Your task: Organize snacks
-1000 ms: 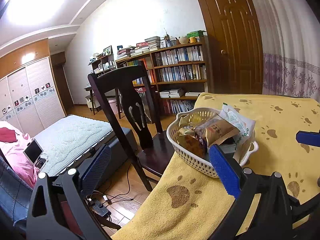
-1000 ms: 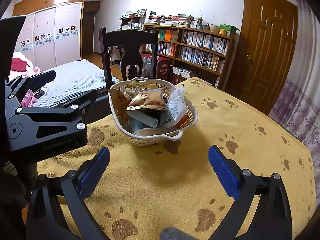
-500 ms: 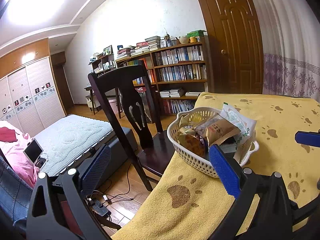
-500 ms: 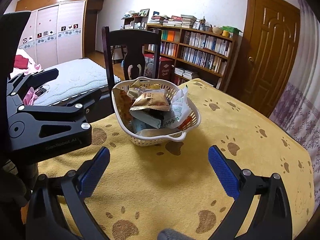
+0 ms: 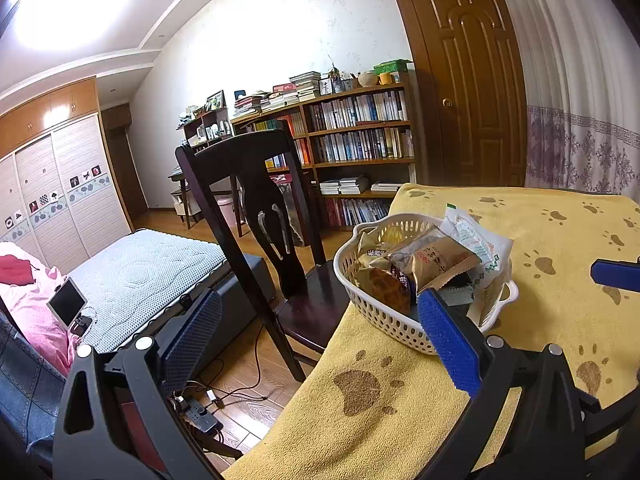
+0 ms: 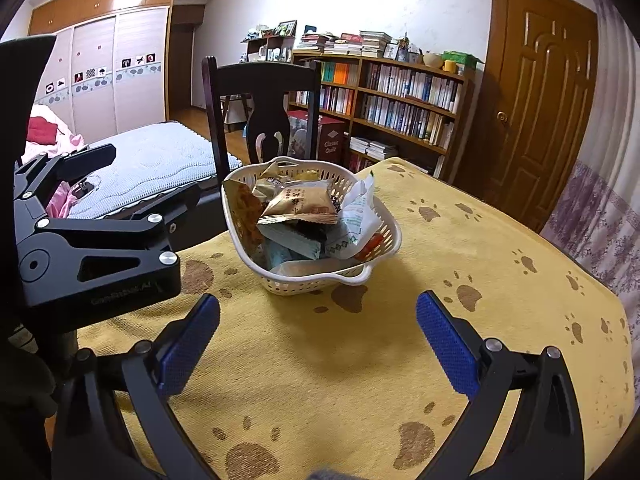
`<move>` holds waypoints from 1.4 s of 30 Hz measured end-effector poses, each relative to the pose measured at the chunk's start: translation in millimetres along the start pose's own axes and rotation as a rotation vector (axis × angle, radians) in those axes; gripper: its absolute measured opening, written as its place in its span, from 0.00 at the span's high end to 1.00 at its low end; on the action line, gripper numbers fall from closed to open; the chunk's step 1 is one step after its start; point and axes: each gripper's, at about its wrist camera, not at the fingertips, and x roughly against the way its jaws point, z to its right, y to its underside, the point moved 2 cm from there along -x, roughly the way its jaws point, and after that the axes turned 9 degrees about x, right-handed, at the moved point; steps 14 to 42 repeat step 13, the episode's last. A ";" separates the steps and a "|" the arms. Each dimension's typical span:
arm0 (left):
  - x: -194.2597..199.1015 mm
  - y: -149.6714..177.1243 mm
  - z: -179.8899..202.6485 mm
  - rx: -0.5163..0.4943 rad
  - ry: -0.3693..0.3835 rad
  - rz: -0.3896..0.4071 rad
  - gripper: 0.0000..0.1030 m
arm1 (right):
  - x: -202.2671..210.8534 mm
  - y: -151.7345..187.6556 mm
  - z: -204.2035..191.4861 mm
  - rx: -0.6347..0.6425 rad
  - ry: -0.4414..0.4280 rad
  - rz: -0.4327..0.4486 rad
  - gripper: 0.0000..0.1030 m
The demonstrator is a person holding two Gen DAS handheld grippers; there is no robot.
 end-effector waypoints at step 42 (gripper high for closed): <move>7.1 6.7 21.3 -0.059 0.033 -0.001 0.03 | -3.0 22.8 26.6 -0.061 0.102 -0.100 0.05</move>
